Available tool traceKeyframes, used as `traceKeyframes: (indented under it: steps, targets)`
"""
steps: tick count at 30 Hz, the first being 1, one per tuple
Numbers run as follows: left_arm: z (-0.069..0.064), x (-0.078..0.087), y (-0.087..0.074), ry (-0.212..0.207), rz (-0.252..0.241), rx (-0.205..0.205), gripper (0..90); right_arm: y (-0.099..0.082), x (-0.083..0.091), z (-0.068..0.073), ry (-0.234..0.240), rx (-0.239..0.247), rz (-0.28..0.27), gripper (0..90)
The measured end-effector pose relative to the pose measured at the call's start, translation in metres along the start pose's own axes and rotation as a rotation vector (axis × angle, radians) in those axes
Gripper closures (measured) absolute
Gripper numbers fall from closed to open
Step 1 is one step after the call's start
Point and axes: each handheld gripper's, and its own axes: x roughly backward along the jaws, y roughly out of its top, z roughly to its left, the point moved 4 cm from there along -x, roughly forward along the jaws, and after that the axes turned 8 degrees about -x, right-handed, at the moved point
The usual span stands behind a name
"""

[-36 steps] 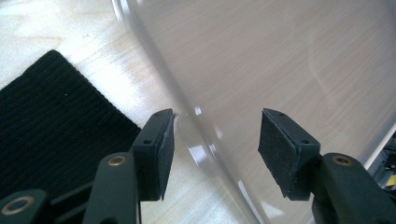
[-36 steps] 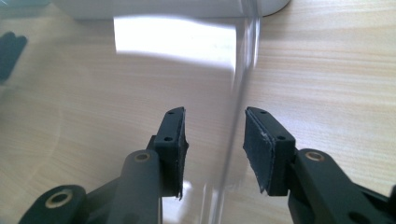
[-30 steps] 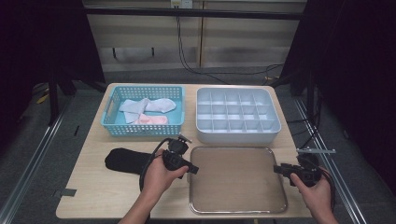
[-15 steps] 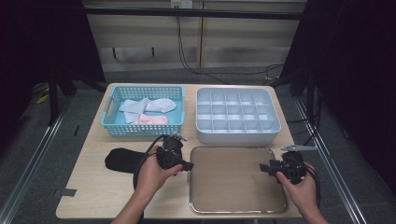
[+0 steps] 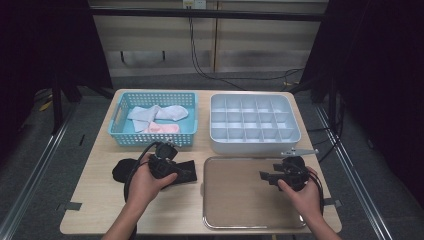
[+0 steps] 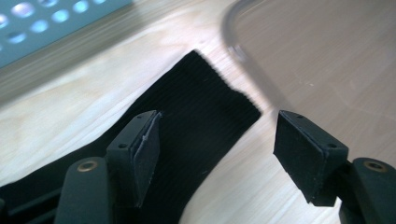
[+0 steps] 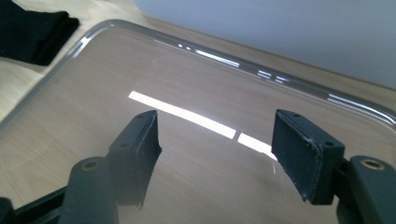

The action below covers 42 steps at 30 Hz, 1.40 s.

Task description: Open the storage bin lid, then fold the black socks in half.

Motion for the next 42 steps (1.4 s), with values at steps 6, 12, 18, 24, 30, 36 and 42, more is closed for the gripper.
traceKeyframes:
  steps: [6,12,18,24,30,36,42]
  targets:
    - [0.016,0.011,-0.011,0.025,-0.008,0.024,30.7,0.008,-0.009,0.011,0.018,0.034,-0.003,27.6]
    - [0.033,0.024,-0.025,0.052,-0.025,0.071,30.3,0.018,-0.016,0.028,0.038,0.064,-0.009,27.2]
    - [0.044,0.029,-0.037,0.065,-0.014,0.085,30.3,0.022,-0.028,0.045,0.061,0.094,0.008,26.9]
    - [0.060,0.039,-0.049,0.085,-0.032,0.129,30.4,0.031,-0.047,0.069,0.099,0.133,0.014,26.8]
    - [0.069,0.046,-0.054,0.106,-0.044,0.138,31.4,0.038,-0.058,0.085,0.125,0.152,0.022,27.0]
    - [0.082,0.050,-0.065,0.129,-0.037,0.162,33.5,0.043,-0.075,0.105,0.164,0.175,0.032,27.9]
    - [0.092,0.052,-0.073,0.164,-0.013,0.167,34.9,0.046,-0.089,0.124,0.201,0.210,0.038,31.1]
